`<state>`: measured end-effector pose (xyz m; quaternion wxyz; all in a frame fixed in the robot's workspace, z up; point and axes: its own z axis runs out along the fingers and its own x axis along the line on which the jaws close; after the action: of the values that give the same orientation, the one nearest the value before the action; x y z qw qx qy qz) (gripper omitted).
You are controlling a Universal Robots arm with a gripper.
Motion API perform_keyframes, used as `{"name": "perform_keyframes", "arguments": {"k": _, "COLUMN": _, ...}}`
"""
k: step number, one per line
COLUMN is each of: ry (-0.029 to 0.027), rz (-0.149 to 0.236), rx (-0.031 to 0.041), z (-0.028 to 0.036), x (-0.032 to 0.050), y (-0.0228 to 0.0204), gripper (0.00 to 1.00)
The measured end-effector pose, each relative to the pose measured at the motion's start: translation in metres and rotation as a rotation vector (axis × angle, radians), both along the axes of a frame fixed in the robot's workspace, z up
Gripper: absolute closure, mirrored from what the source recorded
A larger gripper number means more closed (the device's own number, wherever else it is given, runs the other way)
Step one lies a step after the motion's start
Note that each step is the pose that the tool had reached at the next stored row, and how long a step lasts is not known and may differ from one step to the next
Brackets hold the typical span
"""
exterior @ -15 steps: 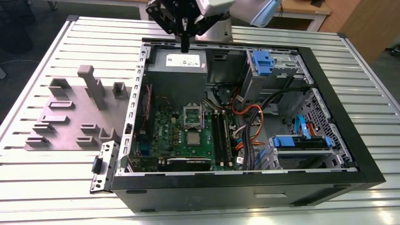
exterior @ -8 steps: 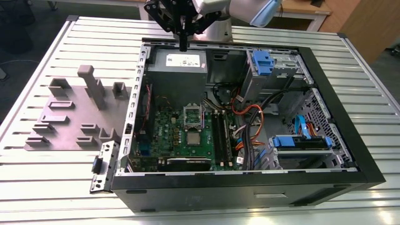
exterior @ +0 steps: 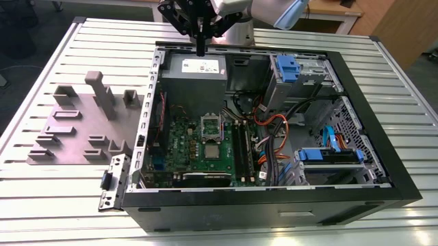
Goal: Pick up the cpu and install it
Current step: 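Close the cpu cover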
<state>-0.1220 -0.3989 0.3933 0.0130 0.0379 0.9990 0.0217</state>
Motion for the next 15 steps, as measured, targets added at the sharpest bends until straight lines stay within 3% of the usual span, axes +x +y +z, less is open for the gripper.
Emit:
{"name": "perform_keyframes", "arguments": {"k": 5, "ry": -0.0001, "rz": 0.008, "rx": -0.0005, "z": -0.002, "x": 0.0, "y": -0.0008, "gripper": 0.89}}
{"name": "perform_keyframes", "arguments": {"k": 15, "ry": 0.0009, "rz": 0.097, "rx": -0.0021, "z": -0.0093, "x": 0.0, "y": -0.003, "gripper": 0.89}}
